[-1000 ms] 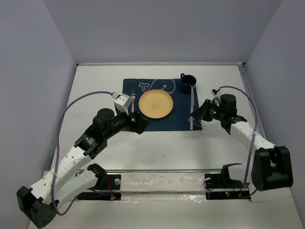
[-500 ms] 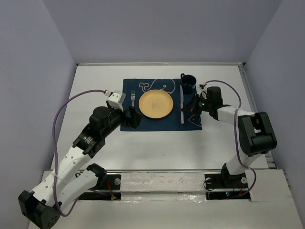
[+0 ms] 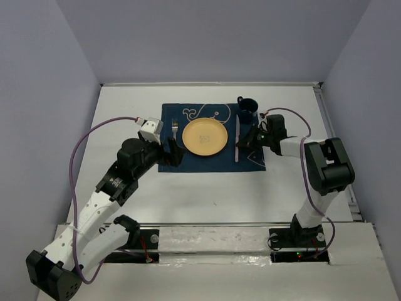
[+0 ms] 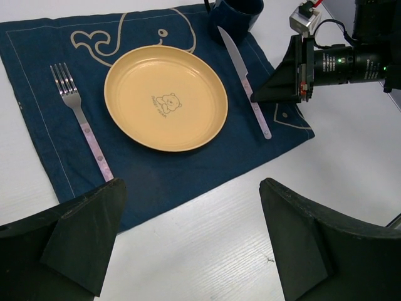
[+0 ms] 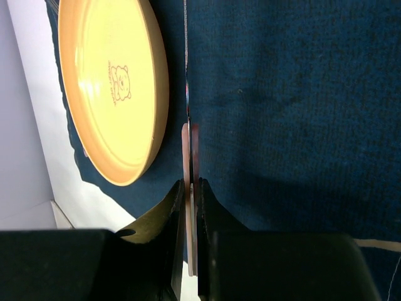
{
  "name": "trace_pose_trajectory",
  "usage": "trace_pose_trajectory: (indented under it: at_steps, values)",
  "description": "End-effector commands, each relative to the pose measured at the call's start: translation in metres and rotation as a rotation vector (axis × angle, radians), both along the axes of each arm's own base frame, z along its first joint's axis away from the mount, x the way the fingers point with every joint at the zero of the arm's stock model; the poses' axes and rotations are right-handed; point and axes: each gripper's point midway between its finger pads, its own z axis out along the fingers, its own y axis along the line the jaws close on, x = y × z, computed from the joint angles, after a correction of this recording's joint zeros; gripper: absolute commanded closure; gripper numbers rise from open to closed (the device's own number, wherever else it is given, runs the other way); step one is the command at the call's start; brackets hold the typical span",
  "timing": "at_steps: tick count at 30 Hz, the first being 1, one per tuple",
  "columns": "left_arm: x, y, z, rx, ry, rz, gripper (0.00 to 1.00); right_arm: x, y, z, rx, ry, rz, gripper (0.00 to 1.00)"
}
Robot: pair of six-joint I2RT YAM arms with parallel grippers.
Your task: Set the dinner table for one person
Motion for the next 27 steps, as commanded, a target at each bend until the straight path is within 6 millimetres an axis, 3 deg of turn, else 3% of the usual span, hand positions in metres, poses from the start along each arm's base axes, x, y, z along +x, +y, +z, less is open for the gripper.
trace_pose_trajectory:
  at_steps: [1,16,27]
  values:
    - [0.003,-0.004,0.014,-0.013,-0.045,-0.021,0.01,0.027,0.009,0.026,0.018,-0.112,0.011,1.00]
    - [0.002,-0.007,0.015,-0.026,-0.050,-0.044,0.01,0.036,0.009,0.001,-0.022,-0.061,0.029,1.00]
    - [0.000,-0.007,0.018,-0.035,-0.055,-0.051,0.01,0.036,0.008,-0.015,-0.082,-0.028,0.054,0.90]
